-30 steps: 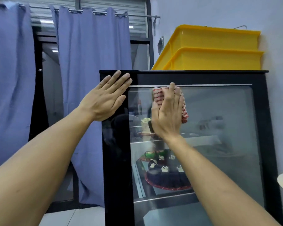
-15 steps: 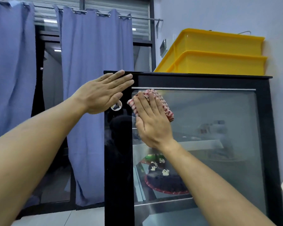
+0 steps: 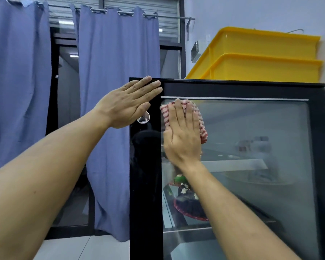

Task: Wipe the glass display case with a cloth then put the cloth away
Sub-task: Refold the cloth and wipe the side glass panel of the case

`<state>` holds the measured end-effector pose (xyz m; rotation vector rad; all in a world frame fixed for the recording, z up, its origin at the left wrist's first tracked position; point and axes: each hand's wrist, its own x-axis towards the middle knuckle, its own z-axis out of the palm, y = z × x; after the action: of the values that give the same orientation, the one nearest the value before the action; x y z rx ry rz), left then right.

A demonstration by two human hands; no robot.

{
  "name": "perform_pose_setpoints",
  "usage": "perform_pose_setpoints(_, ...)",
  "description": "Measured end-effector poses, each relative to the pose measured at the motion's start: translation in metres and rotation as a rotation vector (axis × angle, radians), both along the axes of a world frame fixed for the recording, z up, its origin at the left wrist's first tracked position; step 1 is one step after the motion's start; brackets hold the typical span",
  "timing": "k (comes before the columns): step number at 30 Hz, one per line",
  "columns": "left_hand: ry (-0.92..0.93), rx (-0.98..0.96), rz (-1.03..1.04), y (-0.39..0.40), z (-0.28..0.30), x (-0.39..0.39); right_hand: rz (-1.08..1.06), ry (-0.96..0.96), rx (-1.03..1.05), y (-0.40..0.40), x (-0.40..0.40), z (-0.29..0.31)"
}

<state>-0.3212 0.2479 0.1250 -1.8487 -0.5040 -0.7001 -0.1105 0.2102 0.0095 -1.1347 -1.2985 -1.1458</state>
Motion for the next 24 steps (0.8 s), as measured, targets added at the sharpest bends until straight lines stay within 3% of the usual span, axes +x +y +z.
perform_pose_setpoints(2,-0.003,-0.003,-0.005,0.0,-0.001,0.0,0.031,-0.007,0.006,0.002,-0.023,-0.011)
perform_pose_setpoints(8,0.0,-0.036,-0.022,-0.003,0.0,-0.001,-0.017,-0.537,-0.039,0.004,-0.005,-0.028)
perform_pose_setpoints(10,0.003,-0.036,-0.021,-0.004,0.0,0.0,-0.008,-0.449,0.007,0.006,-0.008,-0.019)
perform_pose_setpoints(13,-0.005,-0.044,-0.02,-0.005,0.0,0.0,0.02,-0.137,0.033,0.008,-0.037,-0.021)
perform_pose_setpoints(17,-0.005,-0.034,-0.035,-0.004,-0.001,-0.001,-0.007,-0.415,-0.003,0.012,-0.03,-0.026)
perform_pose_setpoints(18,-0.01,-0.034,-0.039,-0.004,-0.001,-0.002,-0.001,-0.404,0.008,0.012,-0.026,-0.022)
perform_pose_setpoints(21,-0.015,-0.042,-0.043,-0.003,-0.002,-0.001,0.028,-0.132,0.031,0.012,-0.039,-0.02)
perform_pose_setpoints(22,-0.011,-0.045,-0.043,-0.003,-0.002,-0.001,0.028,-0.124,0.028,0.012,-0.046,-0.024)
perform_pose_setpoints(24,-0.008,-0.042,-0.042,-0.002,-0.001,-0.001,0.014,-0.314,0.009,0.012,-0.048,-0.032)
